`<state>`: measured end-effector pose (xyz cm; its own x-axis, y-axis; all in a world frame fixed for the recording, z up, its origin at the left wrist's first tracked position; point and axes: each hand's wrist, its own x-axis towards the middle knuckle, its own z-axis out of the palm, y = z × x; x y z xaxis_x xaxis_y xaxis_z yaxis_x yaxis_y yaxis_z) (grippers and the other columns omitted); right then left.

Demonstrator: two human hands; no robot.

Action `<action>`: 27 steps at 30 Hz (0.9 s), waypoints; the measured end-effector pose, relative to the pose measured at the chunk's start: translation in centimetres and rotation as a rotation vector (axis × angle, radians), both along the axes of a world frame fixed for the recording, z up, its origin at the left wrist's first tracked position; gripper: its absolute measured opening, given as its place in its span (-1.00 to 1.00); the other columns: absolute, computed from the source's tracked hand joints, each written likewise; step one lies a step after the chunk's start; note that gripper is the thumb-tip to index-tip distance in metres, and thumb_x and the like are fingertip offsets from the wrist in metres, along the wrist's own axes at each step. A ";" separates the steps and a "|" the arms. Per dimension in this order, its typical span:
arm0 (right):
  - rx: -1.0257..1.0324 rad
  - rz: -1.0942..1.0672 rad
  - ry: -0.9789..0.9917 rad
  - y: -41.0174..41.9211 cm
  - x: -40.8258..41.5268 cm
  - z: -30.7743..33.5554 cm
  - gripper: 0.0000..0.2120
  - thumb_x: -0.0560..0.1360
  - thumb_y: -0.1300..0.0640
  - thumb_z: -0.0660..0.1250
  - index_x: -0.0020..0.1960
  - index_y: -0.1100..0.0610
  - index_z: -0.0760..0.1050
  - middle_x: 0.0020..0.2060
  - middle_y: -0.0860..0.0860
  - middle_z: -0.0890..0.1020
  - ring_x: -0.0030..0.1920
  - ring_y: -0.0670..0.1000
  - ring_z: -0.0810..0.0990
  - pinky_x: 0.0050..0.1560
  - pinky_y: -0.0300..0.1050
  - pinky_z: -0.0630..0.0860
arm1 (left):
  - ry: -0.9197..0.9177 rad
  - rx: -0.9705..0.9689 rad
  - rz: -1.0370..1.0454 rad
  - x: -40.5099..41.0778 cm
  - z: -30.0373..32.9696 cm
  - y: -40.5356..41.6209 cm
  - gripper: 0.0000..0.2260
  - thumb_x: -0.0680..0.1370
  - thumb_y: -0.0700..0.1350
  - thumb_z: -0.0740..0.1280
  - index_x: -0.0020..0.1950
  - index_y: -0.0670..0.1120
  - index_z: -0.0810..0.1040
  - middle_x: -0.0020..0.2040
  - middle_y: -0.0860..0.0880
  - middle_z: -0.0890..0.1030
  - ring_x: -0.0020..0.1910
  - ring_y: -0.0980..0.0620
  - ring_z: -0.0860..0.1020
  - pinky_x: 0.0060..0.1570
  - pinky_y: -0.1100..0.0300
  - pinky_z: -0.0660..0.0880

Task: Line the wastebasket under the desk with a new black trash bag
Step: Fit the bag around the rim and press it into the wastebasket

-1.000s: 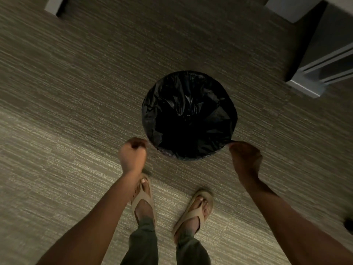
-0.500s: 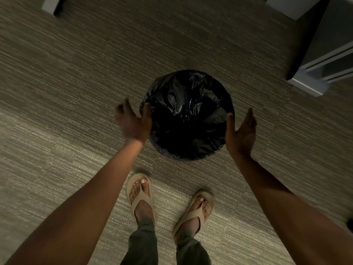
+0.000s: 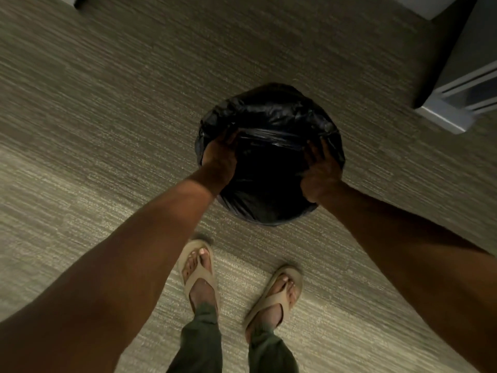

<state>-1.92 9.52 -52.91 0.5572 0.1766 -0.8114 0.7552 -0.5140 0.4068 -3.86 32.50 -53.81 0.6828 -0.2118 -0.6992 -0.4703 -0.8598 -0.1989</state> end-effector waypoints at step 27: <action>0.759 -0.041 -0.253 1.4 2.3 2.7 -0.37 0.64 -0.04 0.18 0.65 0.14 0.21 0.69 0.18 0.08 0.69 0.26 -0.08 0.60 0.44 -0.07 | 0.073 -0.619 0.356 -5.7 0.4 -5.9 -0.44 0.64 0.27 0.10 0.31 -0.13 0.58 0.21 -0.21 0.66 0.23 -0.23 0.60 0.20 -0.02 0.48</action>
<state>0.40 10.92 -50.17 0.7261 0.6055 -0.3258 0.6616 -0.7443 0.0913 -9.54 26.63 -53.38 0.7403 -0.3575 -0.5693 -0.1341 -0.9084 0.3961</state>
